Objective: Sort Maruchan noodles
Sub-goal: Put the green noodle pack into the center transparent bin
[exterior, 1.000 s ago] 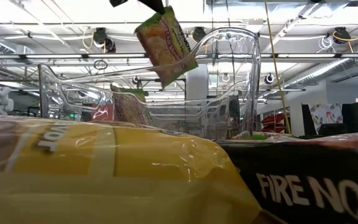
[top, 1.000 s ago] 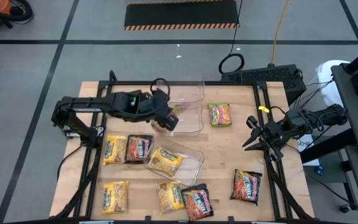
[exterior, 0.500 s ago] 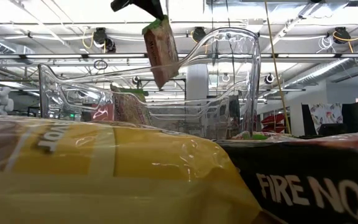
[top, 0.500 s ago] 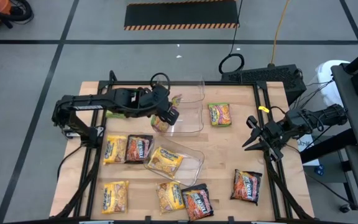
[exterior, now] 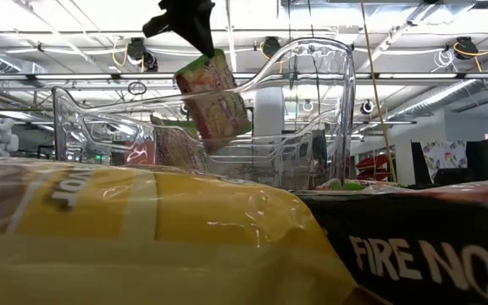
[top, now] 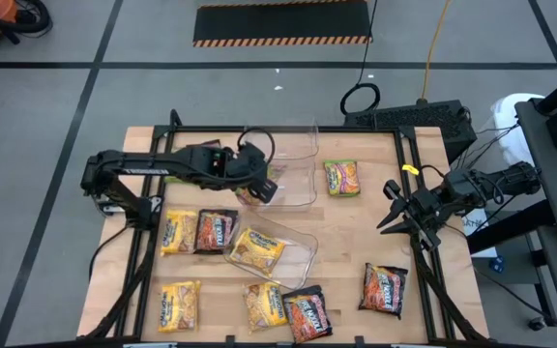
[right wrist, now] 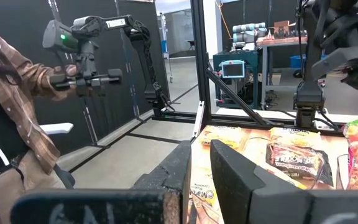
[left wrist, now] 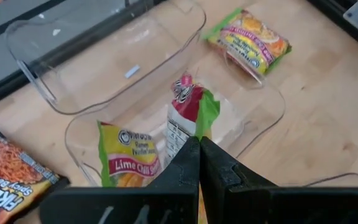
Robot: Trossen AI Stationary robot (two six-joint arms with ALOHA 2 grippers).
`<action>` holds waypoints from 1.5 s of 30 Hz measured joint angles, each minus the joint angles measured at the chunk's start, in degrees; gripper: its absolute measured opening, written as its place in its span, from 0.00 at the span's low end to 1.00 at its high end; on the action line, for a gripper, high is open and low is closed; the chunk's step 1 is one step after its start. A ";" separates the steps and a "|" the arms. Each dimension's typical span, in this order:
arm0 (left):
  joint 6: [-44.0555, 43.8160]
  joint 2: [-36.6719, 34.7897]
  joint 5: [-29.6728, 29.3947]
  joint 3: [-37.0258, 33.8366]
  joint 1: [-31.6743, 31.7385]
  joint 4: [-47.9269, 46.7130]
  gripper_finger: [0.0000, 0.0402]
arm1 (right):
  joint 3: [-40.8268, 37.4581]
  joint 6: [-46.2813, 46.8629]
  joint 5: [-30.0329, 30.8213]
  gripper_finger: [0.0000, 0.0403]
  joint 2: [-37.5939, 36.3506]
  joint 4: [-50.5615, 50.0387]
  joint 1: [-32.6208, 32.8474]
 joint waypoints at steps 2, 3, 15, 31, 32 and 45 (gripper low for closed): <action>-0.62 0.00 0.10 -0.75 0.00 0.05 0.00 | 0.00 0.00 0.01 0.13 0.00 0.00 0.00; -1.12 0.00 0.12 -1.21 0.00 0.05 0.00 | 0.00 0.00 -0.01 0.13 0.00 0.00 0.00; -3.99 0.00 3.81 -6.24 0.00 0.14 0.00 | 0.00 0.00 0.00 0.13 0.01 0.00 0.00; -0.40 -0.02 8.06 -8.32 4.79 1.25 0.00 | 0.00 0.00 -0.01 0.13 0.00 0.00 0.00; 0.10 -0.02 8.11 -8.32 5.21 1.41 0.00 | 0.01 0.00 -0.01 0.13 0.00 0.00 0.00; 5.94 -0.02 14.22 -8.32 11.11 4.58 0.00 | 0.00 0.02 0.01 0.13 0.00 0.00 0.00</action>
